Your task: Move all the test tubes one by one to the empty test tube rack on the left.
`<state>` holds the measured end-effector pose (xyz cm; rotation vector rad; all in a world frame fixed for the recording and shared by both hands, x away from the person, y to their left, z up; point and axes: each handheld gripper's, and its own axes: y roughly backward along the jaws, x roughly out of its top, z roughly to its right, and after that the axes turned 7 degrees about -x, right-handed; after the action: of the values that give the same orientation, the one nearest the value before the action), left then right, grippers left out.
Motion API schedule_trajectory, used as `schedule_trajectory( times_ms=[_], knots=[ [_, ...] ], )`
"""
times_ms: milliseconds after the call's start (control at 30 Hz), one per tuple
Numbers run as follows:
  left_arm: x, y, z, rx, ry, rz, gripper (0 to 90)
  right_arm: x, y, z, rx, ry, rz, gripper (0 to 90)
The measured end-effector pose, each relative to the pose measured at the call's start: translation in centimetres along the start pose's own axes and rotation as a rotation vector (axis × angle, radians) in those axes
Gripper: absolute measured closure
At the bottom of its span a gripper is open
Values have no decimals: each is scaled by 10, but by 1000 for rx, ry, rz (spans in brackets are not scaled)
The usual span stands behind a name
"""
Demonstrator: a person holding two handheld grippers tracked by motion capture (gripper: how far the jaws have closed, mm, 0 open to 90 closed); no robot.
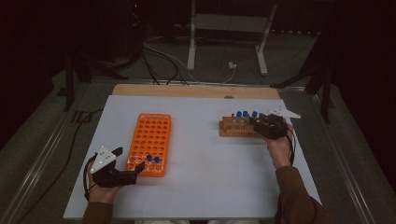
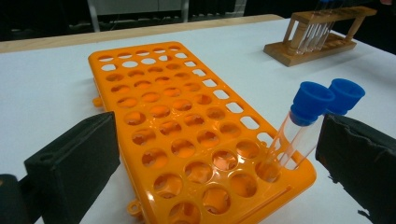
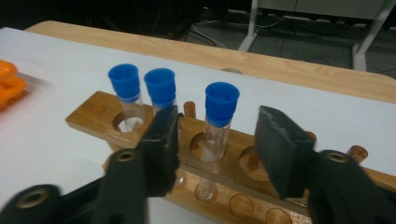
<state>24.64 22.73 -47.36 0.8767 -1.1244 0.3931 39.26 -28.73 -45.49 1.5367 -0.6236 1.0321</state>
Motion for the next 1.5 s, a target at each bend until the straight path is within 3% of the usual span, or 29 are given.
schedule_trajectory(
  times_ms=[367,467,1000,1500],
  knots=[
    [-1,0,-1,-1,4,1,6,-5,-13,-5,-26,-13,7,702],
    [-1,0,-1,-1,5,1,6,-5,-14,-9,-22,20,10,758],
    [-1,-1,0,-4,5,-2,6,-7,-12,-13,-34,30,28,773],
    [-1,0,-1,-2,13,0,6,8,7,-9,-34,22,94,772]
  ],
)
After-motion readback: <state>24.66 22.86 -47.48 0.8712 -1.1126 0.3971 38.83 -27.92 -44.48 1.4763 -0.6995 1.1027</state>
